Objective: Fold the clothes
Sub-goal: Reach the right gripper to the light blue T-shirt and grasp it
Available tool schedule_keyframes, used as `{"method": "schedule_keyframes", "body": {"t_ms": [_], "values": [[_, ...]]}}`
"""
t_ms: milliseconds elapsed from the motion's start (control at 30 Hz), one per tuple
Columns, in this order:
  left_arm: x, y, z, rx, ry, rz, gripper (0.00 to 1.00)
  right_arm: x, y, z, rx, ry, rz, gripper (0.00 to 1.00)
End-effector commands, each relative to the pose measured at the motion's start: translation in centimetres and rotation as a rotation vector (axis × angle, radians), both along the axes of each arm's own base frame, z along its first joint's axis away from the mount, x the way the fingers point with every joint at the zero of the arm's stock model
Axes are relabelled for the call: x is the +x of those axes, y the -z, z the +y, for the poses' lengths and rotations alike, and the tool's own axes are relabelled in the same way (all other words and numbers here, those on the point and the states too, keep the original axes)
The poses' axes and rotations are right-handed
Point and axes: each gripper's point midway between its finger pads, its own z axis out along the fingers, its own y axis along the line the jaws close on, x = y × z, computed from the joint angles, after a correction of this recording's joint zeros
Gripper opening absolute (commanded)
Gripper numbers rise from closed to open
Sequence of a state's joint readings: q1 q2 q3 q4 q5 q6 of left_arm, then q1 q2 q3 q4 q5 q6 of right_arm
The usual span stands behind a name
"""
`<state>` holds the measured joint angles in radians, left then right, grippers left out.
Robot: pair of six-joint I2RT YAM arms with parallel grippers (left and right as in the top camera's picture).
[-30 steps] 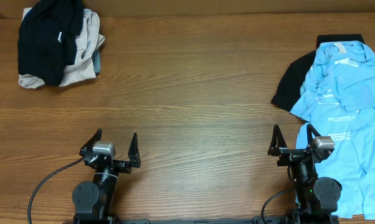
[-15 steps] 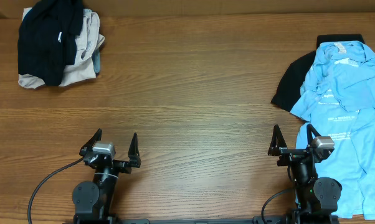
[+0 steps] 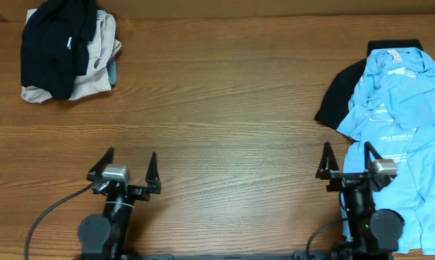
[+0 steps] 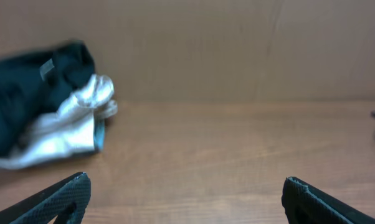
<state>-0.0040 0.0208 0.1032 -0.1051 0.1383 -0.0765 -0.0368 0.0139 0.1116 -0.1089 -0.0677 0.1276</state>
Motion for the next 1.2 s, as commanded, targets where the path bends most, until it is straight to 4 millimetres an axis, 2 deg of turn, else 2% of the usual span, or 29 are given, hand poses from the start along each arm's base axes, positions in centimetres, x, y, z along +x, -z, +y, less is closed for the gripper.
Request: {"method": "schedule_keyframes", "body": {"t_ms": [0, 133, 267, 433, 567, 700, 867, 1067, 1167], "values": [[-0.8, -5.2, 1.2, 0.024, -0.071, -0.065, 1.00, -1.5, -5.9, -0.6, -0.001, 0.040, -0.106, 1.00], [-0.6, -7.2, 1.3, 0.055, -0.074, -0.022, 1.00, -2.1, -9.4, -0.7, -0.001, 0.043, -0.107, 1.00], [0.2, -9.5, 1.2, 0.055, -0.064, 0.035, 1.00, -1.5, -12.3, -0.7, -0.003, 0.043, -0.041, 1.00], [2.1, -12.6, 1.2, 0.059, -0.061, 0.121, 1.00, 0.7, -14.4, -0.7, -0.001, 0.042, 0.133, 1.00], [4.0, -12.7, 1.1, 0.063, -0.054, 0.280, 1.00, 2.9, -15.0, -0.8, 0.001, 0.042, 0.301, 1.00], [5.8, -11.4, 1.0, 0.066, -0.039, 0.475, 1.00, 5.3, -14.1, -0.9, 0.003, 0.043, 0.475, 1.00], [7.9, -9.1, 0.8, 0.065, -0.021, 0.680, 1.00, 8.8, -11.1, -1.1, 0.005, 0.044, 0.652, 1.00], [10.1, -5.2, 0.9, 0.070, -0.024, 0.823, 1.00, 12.6, -5.9, -1.5, 0.001, 0.059, 0.800, 1.00], [10.9, -3.2, 0.9, 0.071, -0.022, 0.886, 1.00, 13.6, -2.9, -3.2, -0.030, 0.153, 0.888, 0.99]]}}
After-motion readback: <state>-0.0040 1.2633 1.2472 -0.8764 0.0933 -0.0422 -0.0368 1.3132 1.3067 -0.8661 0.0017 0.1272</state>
